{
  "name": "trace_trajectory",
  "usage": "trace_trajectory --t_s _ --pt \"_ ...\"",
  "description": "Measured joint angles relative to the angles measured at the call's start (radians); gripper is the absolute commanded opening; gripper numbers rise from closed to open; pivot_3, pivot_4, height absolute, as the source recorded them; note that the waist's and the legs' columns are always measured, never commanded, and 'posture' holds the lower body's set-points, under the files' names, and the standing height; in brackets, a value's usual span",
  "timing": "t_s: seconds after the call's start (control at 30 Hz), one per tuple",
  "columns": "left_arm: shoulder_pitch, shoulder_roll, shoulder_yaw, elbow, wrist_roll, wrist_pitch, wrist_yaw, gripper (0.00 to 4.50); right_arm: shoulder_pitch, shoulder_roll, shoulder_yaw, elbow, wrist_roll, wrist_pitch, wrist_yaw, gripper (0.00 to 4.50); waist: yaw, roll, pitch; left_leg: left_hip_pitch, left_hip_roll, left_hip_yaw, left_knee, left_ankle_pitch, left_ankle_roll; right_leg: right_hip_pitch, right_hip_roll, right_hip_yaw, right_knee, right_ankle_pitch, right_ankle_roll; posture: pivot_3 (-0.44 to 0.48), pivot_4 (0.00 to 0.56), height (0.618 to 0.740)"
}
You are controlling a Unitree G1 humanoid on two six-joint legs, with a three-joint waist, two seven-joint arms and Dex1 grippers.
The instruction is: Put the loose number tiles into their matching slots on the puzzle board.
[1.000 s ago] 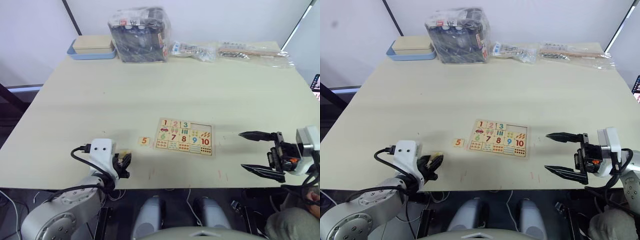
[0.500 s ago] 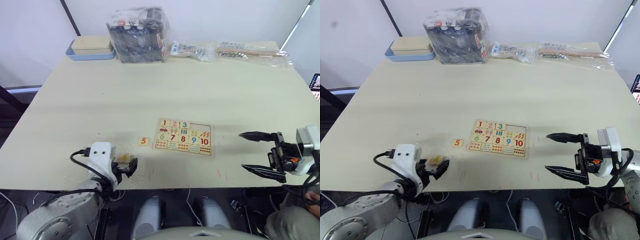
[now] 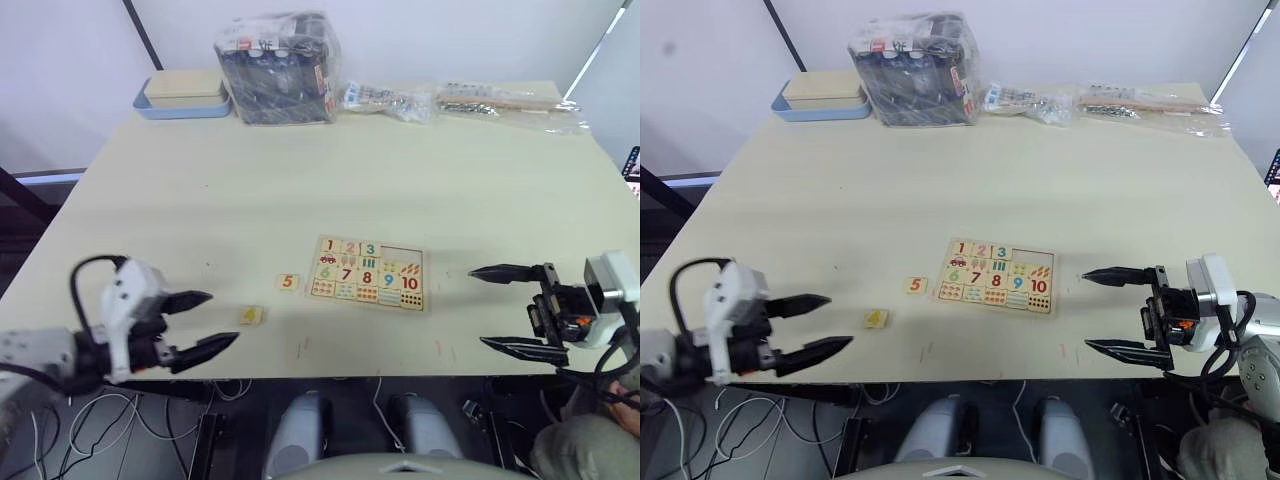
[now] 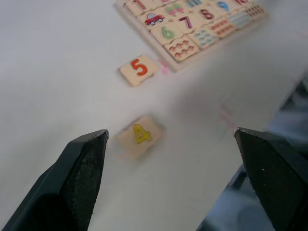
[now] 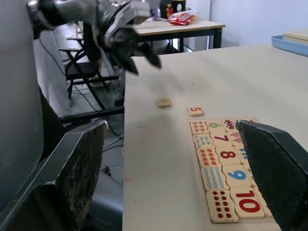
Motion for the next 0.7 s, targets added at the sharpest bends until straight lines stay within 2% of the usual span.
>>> trace_trajectory --t_s 0.1,0.3,0.5,0.7 --pt "-0.107 0.012 -0.050 0.135 0.049 -0.102 -0.126 4.41 0.022 0.011 0.003 -0.012 -0.009 -0.014 -0.002 4.50 -0.002 -0.001 0.000 0.000 0.000 0.002 -0.001 0.000 0.000 0.000 -0.001 0.000 -0.001 0.000 0.000 0.000 0.150 0.740" --pt "-0.232 0.012 -0.133 0.233 0.098 -0.168 -0.212 4.41 0.046 0.043 0.010 -0.049 -0.013 -0.028 -0.023 4.50 -0.003 -0.004 0.001 -0.001 0.000 0.002 -0.003 0.000 0.001 -0.001 -0.001 0.000 -0.001 0.000 0.000 0.000 0.150 0.740" --pt "-0.273 0.014 -0.148 0.333 0.138 -0.224 -0.307 4.41 0.047 0.043 0.010 -0.049 -0.017 -0.030 -0.027 4.50 -0.003 -0.003 0.001 0.000 0.000 0.002 -0.003 0.000 0.000 -0.001 -0.001 0.000 -0.001 0.000 0.000 0.000 0.150 0.740" --pt "-0.321 0.024 -0.183 0.463 0.196 -0.351 -0.452 4.41 0.046 0.041 0.008 -0.048 -0.017 -0.031 -0.028 4.50 -0.001 -0.003 0.001 0.000 0.000 0.002 -0.003 0.000 0.000 -0.001 -0.001 0.000 -0.001 0.000 0.000 0.000 0.150 0.740"
